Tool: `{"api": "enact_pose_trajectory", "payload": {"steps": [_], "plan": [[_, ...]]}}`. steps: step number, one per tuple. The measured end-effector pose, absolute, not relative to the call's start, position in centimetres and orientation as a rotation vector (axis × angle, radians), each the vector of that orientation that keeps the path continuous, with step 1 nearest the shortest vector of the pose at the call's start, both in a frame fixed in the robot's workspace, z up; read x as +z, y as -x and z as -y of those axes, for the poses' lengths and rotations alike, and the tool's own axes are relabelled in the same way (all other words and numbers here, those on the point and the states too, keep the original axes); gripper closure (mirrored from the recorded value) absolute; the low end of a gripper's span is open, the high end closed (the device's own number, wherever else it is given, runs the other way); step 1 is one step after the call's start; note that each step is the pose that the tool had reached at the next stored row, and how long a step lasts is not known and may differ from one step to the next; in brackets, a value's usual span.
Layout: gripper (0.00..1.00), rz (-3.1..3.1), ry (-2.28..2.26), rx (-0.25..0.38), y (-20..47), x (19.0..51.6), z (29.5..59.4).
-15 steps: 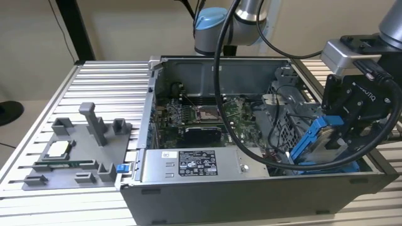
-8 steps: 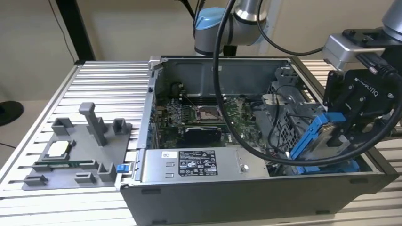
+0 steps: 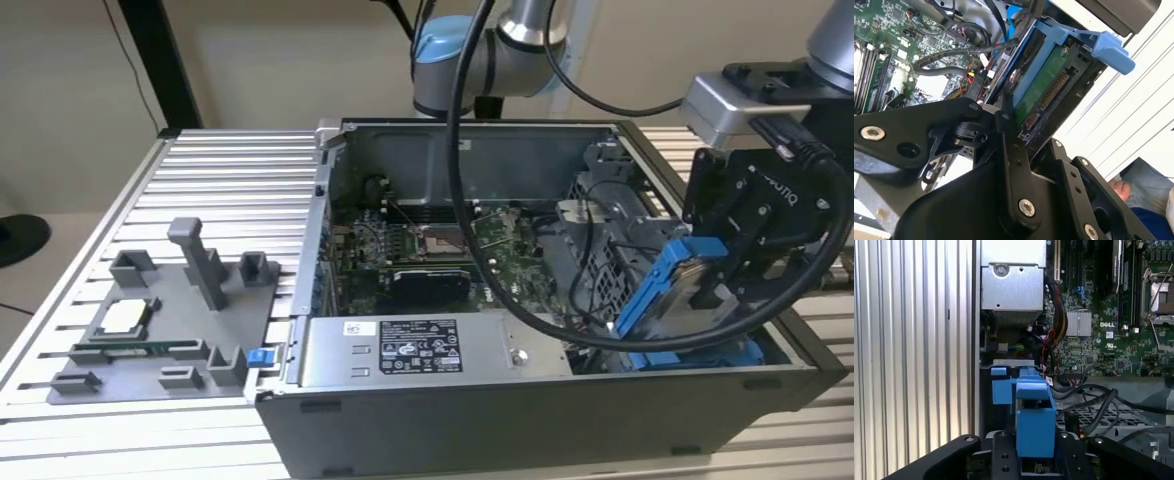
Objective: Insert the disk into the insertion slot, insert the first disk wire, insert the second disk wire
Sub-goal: 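Insert the disk into the insertion slot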
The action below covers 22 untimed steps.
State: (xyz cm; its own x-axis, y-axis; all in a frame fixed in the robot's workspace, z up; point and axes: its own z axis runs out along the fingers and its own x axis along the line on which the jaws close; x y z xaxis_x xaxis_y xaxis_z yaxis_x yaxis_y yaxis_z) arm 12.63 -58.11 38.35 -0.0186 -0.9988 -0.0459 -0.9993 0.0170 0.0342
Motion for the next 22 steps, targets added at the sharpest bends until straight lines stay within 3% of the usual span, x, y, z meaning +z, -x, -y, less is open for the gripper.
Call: {"api": "enact_pose_trajectory", "payload": {"steps": [15,16,22], "plan": [[1.00,-2.229,2.191,0.096,-12.6,36.9,58.1],[0.00,-2.230,2.191,0.095,-12.6,36.9,58.1],[0.00,-2.231,2.192,0.092,-12.6,36.9,58.1]]}}
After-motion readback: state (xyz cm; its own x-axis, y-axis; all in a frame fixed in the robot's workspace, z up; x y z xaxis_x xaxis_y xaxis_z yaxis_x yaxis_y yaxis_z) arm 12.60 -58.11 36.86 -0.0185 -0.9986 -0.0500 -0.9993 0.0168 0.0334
